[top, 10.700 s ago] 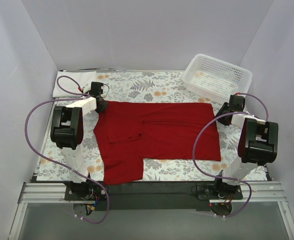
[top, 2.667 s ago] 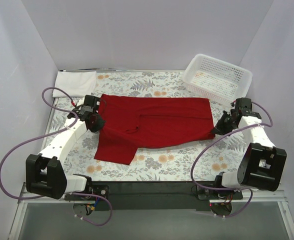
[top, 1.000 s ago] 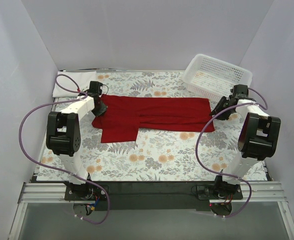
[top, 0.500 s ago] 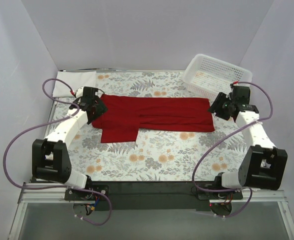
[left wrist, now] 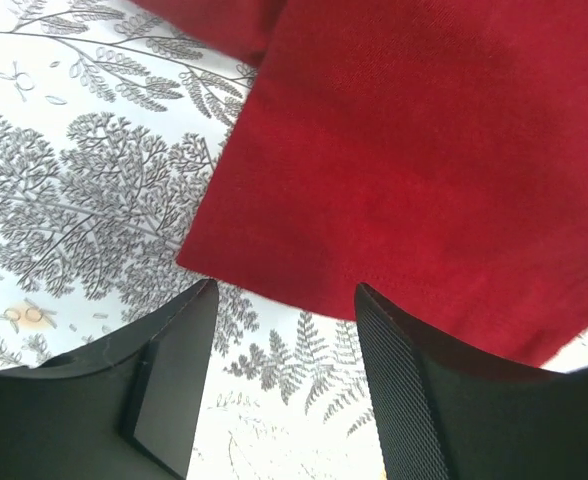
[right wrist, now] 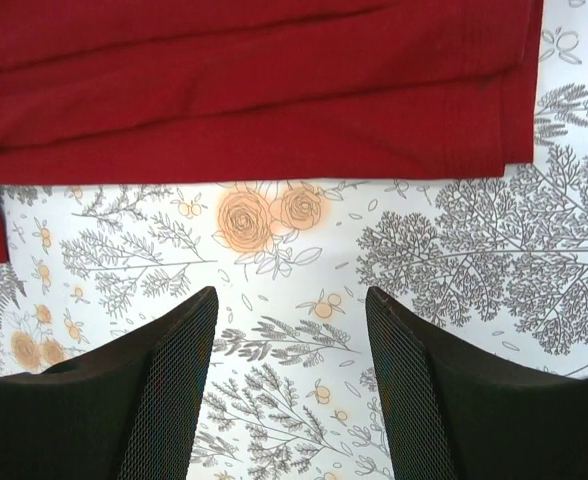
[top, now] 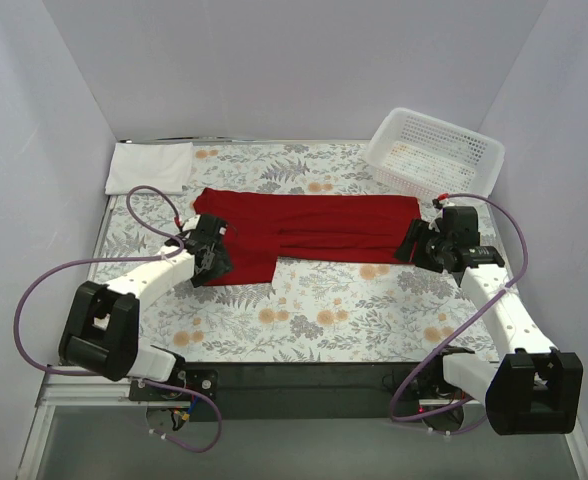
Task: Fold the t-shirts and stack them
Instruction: Fold the tshirt
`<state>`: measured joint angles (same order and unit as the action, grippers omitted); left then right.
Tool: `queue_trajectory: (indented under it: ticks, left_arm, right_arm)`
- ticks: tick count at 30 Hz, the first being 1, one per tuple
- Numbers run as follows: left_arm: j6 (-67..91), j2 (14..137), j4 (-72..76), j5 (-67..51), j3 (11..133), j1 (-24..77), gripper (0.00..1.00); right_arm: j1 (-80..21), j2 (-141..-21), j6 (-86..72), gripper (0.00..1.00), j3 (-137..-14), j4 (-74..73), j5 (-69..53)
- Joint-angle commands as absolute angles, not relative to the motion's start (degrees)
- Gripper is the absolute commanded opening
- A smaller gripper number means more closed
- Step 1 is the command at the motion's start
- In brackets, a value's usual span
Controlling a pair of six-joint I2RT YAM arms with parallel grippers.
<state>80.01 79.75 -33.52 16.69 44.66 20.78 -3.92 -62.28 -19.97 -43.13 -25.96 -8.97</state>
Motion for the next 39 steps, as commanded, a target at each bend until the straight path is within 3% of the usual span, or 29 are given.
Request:
queue_trajectory:
  ticks: [1,8,11,12,21,31,39]
  left_arm:
    - [80.68,82.35,-31.38,20.56,44.74,21.71,0.54]
    - [82.44,88.5,-32.43,21.71,45.09,22.59,0.4]
    - [83.76,89.21,-33.92,22.58,45.87,22.68,0.17]
    - [83.93,88.34,-34.27,23.63,46.23,22.68,0.01]
    - [75.7,88.15,-31.56,31.46,64.74,22.76,0.0]
    - [63.91,107.92,-22.51,30.94,86.9,22.76,0.0]
    - [60.12,115.22,-15.04,28.13,90.61,23.12,0.0]
  right_arm:
    - [-4.04,-59.68,-18.55,0.68,-41.23,-26.02,-9.67]
    - [-4.04,-57.48,-18.28,0.67,-37.97,-25.93,-9.67]
    - [-4.04,-58.09,-18.28,0.67,-37.88,-25.93,-10.54]
    - [-4.04,-58.27,-18.28,0.67,-37.88,-25.93,-10.81]
    - [-4.04,-58.45,-17.05,0.67,-41.39,-27.68,-12.13]
    - [-4.04,-58.44,-16.08,0.67,-43.24,-29.62,-13.45]
    - [-4.13,-59.85,-15.91,0.67,-42.89,-29.88,-14.06]
